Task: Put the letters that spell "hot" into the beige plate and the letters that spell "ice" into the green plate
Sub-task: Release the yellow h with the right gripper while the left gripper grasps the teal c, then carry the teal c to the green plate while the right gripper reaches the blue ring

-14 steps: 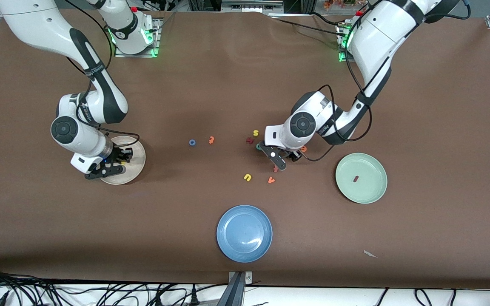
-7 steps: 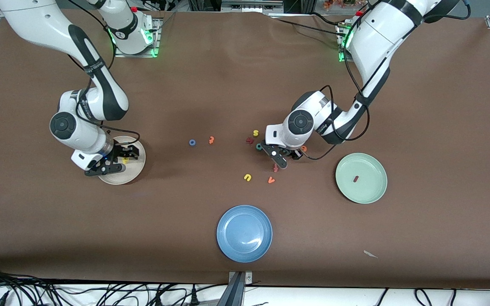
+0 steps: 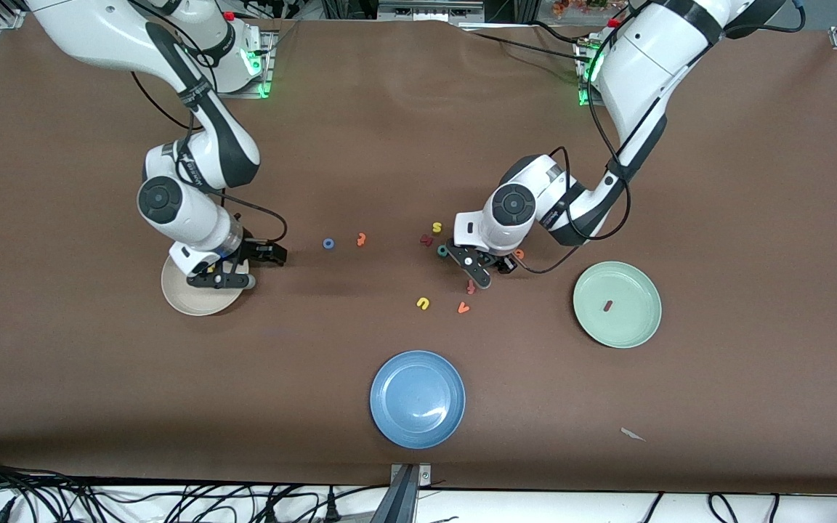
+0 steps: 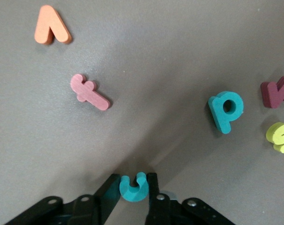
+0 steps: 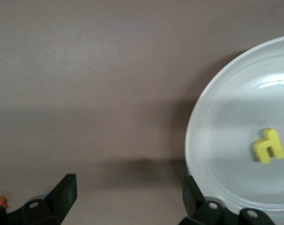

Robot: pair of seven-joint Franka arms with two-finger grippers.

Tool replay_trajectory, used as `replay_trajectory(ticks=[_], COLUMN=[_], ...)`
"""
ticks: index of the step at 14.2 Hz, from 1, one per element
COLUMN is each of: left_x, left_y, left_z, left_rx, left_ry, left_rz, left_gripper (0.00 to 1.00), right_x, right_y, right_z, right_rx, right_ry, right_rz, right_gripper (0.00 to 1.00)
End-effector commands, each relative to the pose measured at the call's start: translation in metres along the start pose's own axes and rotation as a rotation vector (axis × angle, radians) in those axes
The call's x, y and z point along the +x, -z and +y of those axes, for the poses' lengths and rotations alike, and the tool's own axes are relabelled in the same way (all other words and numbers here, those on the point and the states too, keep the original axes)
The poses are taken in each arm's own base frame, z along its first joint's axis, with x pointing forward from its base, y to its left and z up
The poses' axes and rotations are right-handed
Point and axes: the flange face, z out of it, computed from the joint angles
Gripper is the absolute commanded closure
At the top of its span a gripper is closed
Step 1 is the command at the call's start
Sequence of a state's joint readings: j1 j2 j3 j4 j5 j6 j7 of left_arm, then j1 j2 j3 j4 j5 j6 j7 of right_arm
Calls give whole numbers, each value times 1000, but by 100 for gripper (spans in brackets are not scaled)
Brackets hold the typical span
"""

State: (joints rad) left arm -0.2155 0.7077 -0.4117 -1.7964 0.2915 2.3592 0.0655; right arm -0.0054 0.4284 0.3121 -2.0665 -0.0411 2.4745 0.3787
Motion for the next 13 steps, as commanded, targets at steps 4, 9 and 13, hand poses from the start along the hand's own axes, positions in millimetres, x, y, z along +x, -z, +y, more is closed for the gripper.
replay_trajectory(ticks=[4,9,13], left_x=[0,-20,-47], left_y=[38,64,75], left_z=[-13,-83,-151], left_rx=[48,60,70], left_ry=[27,52,-19], left_rz=[50,14,24], left_gripper=[79,79,85], right_x=[-40,-61,-75], right_y=[-12,-37,-55], right_z=[-72,-95,-112], right_rx=[27,28,3], right_ry=[-90,-81,-111], right_rz=[15,0,4], right_gripper=[0,0,0])
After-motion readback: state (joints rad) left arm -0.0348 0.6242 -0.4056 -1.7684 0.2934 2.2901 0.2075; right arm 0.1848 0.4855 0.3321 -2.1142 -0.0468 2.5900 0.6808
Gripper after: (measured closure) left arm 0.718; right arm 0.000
